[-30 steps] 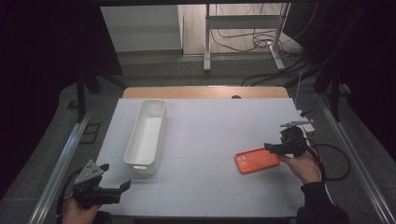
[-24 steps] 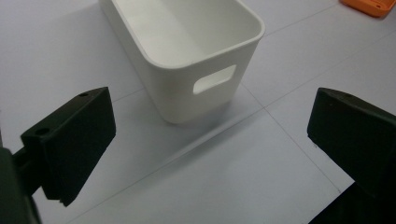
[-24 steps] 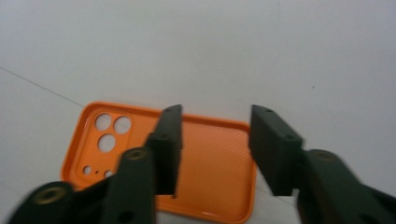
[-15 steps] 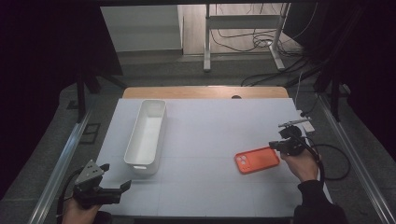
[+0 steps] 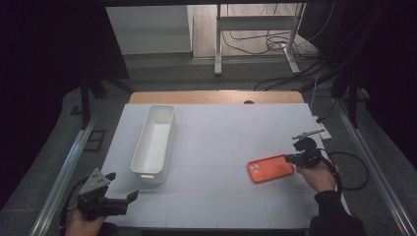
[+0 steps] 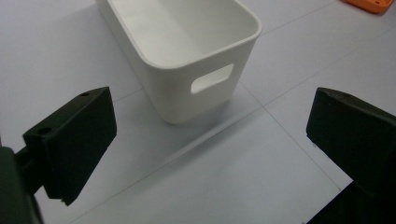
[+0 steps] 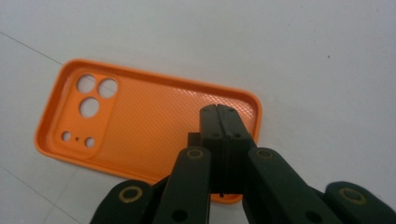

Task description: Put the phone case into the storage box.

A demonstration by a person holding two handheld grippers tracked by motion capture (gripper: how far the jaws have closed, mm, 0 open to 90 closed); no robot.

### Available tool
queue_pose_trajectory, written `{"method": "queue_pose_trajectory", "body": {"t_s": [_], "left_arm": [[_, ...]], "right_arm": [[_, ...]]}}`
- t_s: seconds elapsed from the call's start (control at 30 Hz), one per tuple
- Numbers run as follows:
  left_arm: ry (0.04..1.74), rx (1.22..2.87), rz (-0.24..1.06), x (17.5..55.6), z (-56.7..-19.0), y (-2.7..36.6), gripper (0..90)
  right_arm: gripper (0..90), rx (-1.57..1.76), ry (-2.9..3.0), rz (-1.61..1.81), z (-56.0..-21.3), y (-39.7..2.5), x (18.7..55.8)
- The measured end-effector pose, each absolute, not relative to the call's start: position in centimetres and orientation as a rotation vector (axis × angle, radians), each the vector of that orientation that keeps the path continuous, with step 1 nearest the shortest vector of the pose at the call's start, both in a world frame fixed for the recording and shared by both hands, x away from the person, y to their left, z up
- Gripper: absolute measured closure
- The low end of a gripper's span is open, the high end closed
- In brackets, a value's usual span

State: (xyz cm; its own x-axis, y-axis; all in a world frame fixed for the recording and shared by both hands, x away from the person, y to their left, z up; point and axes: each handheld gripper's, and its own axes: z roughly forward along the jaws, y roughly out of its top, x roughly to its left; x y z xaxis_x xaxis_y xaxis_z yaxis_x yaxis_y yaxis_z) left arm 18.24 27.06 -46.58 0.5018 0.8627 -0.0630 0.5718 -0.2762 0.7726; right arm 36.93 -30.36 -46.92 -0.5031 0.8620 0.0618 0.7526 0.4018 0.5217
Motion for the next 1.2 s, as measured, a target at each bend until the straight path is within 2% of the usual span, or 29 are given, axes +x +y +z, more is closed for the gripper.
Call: {"method": "queue_pose_trajectory", "body": {"t_s": [0.5, 1.2], "left_arm": [[1.175, 1.979, 0.482, 18.2, -46.6, 27.0, 2.3], [1.174, 1.98, 0.48, 18.4, -46.6, 27.0, 2.4]], "right_arm": [[89.6, 1.443, 2.51, 0.636, -48.7, -30.9, 36.3], [89.6, 1.411, 2.618, 0.595, -48.9, -30.3, 33.7]]}}
